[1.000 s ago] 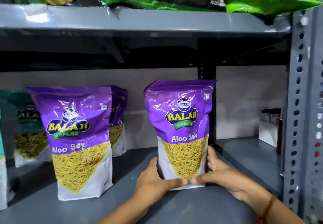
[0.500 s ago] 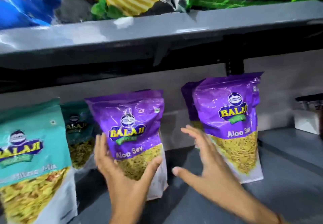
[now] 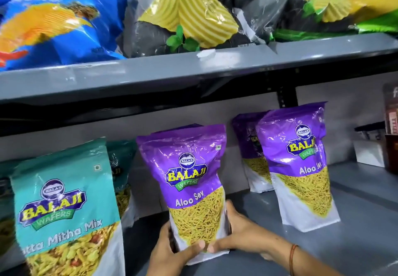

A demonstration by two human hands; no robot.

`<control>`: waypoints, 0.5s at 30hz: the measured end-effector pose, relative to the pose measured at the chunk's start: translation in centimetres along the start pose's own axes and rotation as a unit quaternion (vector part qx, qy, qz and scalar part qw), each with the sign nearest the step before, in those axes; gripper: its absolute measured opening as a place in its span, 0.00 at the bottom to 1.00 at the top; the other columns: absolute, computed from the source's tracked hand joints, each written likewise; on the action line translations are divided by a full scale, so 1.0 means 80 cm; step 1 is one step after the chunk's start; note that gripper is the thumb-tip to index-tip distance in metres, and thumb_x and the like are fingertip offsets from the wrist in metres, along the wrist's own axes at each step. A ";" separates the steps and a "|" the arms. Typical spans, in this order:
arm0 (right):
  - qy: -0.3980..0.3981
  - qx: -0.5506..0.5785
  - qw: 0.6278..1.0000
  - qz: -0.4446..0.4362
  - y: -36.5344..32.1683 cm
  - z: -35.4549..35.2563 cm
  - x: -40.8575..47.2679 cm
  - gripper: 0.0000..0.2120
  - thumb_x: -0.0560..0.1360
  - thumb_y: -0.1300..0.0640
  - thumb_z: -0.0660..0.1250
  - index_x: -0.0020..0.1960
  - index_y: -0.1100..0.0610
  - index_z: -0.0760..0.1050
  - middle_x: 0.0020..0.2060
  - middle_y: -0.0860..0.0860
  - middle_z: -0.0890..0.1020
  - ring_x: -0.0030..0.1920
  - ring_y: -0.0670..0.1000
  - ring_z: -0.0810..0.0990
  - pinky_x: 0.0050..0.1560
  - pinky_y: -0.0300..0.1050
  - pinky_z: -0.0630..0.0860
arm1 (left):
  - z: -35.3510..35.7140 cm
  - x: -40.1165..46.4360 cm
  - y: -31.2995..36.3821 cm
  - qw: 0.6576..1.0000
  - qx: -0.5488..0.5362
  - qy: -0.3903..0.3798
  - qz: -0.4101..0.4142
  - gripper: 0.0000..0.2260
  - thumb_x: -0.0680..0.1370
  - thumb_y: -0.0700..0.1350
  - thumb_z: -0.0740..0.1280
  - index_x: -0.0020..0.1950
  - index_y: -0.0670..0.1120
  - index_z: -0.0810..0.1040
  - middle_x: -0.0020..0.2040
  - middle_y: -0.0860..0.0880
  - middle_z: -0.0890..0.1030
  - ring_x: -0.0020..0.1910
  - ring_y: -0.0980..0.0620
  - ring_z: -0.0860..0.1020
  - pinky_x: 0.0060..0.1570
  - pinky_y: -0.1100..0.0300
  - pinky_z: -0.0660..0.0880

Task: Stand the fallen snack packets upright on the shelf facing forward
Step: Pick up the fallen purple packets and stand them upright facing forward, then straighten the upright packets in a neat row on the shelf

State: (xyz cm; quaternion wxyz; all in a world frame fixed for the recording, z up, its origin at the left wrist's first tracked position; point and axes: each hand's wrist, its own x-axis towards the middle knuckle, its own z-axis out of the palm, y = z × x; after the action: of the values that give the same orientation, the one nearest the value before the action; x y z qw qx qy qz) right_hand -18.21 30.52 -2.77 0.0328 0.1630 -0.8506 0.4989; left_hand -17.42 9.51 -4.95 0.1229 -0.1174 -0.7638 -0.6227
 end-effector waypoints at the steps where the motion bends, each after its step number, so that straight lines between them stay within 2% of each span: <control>1: 0.000 0.003 1.000 -0.003 0.001 -0.001 -0.001 0.48 0.55 0.43 0.81 0.68 0.44 0.58 0.64 0.45 0.75 0.64 0.43 0.73 0.65 0.40 0.73 | 0.000 -0.002 0.000 1.000 0.002 0.006 -0.004 0.47 0.47 0.56 0.81 0.64 0.55 0.70 0.54 0.60 0.83 0.52 0.61 0.82 0.49 0.66 0.75; 4: -0.009 0.016 1.000 -0.011 0.003 -0.010 -0.007 0.50 0.54 0.43 0.81 0.69 0.43 0.58 0.65 0.41 0.75 0.66 0.41 0.73 0.65 0.38 0.72 | 0.009 -0.011 0.006 1.000 0.009 0.013 -0.014 0.44 0.47 0.56 0.81 0.62 0.58 0.70 0.51 0.62 0.83 0.49 0.65 0.82 0.46 0.69 0.75; 8: -0.031 0.047 0.998 -0.018 0.014 -0.020 -0.014 0.47 0.54 0.46 0.83 0.67 0.40 0.61 0.62 0.35 0.77 0.59 0.29 0.74 0.53 0.24 0.72 | 0.019 -0.022 0.009 0.999 0.033 0.023 -0.012 0.42 0.48 0.58 0.81 0.59 0.60 0.70 0.52 0.64 0.83 0.51 0.66 0.81 0.46 0.71 0.75; 9: -0.031 0.055 0.998 -0.017 0.016 -0.021 -0.013 0.50 0.54 0.46 0.83 0.69 0.41 0.59 0.63 0.35 0.76 0.61 0.30 0.74 0.57 0.25 0.72 | 0.020 -0.023 0.010 0.999 0.042 0.022 -0.012 0.41 0.48 0.59 0.81 0.58 0.60 0.71 0.51 0.65 0.83 0.51 0.67 0.82 0.47 0.71 0.76; 11: -0.029 0.063 0.997 -0.016 0.018 -0.024 -0.010 0.56 0.53 0.46 0.83 0.73 0.44 0.55 0.67 0.39 0.74 0.66 0.38 0.72 0.68 0.38 0.71 | 0.022 -0.024 0.011 0.999 0.043 0.022 -0.012 0.41 0.47 0.60 0.82 0.57 0.61 0.71 0.49 0.67 0.83 0.49 0.69 0.81 0.46 0.72 0.76; 12: -0.034 0.064 0.997 -0.019 0.018 -0.024 -0.009 0.59 0.53 0.46 0.83 0.74 0.45 0.53 0.68 0.40 0.73 0.68 0.41 0.72 0.71 0.44 0.69 | 0.022 -0.025 0.011 0.999 0.038 0.022 -0.011 0.41 0.48 0.60 0.82 0.58 0.61 0.71 0.49 0.68 0.83 0.49 0.71 0.81 0.45 0.72 0.76; 14: -0.043 0.065 0.997 -0.021 0.017 -0.025 -0.011 0.62 0.51 0.45 0.84 0.76 0.47 0.51 0.69 0.42 0.72 0.69 0.42 0.71 0.72 0.45 0.69 | 0.022 -0.028 0.019 0.999 0.028 0.006 -0.016 0.44 0.49 0.58 0.83 0.62 0.58 0.71 0.51 0.66 0.83 0.51 0.69 0.81 0.47 0.72 0.76; 15: -0.047 0.066 0.996 -0.028 0.015 -0.025 -0.014 0.62 0.51 0.43 0.84 0.75 0.46 0.51 0.69 0.41 0.72 0.68 0.39 0.72 0.69 0.40 0.70 | 0.022 -0.031 0.023 1.000 0.020 0.003 -0.018 0.46 0.50 0.56 0.83 0.66 0.56 0.69 0.54 0.64 0.83 0.54 0.66 0.81 0.52 0.69 0.77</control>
State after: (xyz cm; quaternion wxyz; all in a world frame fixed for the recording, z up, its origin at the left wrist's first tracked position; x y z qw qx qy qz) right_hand -17.76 33.08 -3.00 -0.0039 0.2115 -0.8116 0.5445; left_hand -14.58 11.54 -4.45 0.1162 -0.0995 -0.7775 -0.6099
